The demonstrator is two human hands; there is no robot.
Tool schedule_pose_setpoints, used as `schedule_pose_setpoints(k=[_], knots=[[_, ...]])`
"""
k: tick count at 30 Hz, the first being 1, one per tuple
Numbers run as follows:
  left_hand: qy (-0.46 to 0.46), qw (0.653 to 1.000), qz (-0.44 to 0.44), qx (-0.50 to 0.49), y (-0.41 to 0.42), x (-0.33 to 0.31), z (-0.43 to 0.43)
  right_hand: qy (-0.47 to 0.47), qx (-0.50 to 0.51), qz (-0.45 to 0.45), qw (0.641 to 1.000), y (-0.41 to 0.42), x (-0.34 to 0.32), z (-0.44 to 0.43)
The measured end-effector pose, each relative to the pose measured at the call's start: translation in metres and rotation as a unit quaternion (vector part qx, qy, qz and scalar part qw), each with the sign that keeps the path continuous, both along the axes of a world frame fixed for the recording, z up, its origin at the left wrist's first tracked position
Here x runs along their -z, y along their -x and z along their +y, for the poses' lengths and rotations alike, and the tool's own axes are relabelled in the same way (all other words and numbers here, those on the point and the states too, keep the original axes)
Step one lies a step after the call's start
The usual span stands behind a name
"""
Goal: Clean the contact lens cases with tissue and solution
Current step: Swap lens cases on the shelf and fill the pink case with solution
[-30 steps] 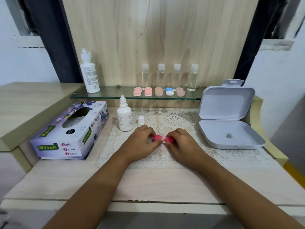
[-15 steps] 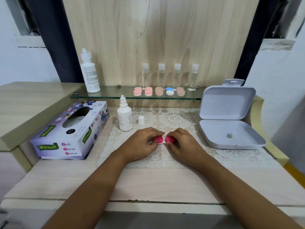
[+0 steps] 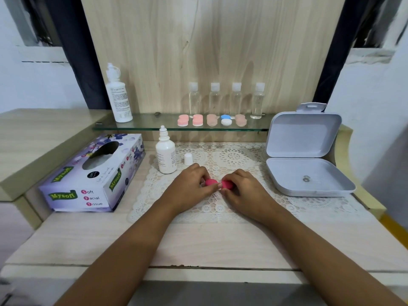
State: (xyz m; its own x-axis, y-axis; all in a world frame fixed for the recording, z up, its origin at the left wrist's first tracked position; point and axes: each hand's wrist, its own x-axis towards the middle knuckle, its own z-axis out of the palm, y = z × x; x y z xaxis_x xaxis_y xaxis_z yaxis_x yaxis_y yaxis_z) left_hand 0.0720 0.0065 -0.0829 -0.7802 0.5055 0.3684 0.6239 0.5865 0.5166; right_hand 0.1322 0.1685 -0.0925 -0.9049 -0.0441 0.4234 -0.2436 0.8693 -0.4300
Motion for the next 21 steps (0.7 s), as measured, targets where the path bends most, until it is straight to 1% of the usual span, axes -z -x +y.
schedule_pose_setpoints(k=[3, 6, 8, 14, 18, 21], knots=[[-0.007, 1.0, 0.004, -0.014, 0.0, -0.001, 0.003, 0.0, -0.001, -0.005, 1.0, -0.001, 0.0, 0.0], [-0.057, 0.998, -0.003, -0.032, 0.002, -0.004, 0.003, -0.007, 0.002, -0.01, 1.0, -0.001, 0.0, 0.0], [-0.074, 0.997, -0.017, -0.035, 0.006, -0.006, 0.003, -0.005, 0.001, -0.009, 1.0, -0.001, -0.001, 0.0], [-0.004, 0.998, -0.058, -0.018, 0.015, -0.016, 0.007, -0.004, 0.001, -0.004, 1.0, -0.002, -0.001, -0.001], [-0.014, 0.993, -0.12, -0.015, 0.025, -0.021, 0.009, -0.004, 0.001, -0.004, 1.0, -0.003, -0.001, -0.002], [0.032, 0.993, -0.113, -0.006, 0.033, -0.024, 0.012, -0.003, 0.002, -0.007, 1.0, -0.003, -0.001, -0.001]])
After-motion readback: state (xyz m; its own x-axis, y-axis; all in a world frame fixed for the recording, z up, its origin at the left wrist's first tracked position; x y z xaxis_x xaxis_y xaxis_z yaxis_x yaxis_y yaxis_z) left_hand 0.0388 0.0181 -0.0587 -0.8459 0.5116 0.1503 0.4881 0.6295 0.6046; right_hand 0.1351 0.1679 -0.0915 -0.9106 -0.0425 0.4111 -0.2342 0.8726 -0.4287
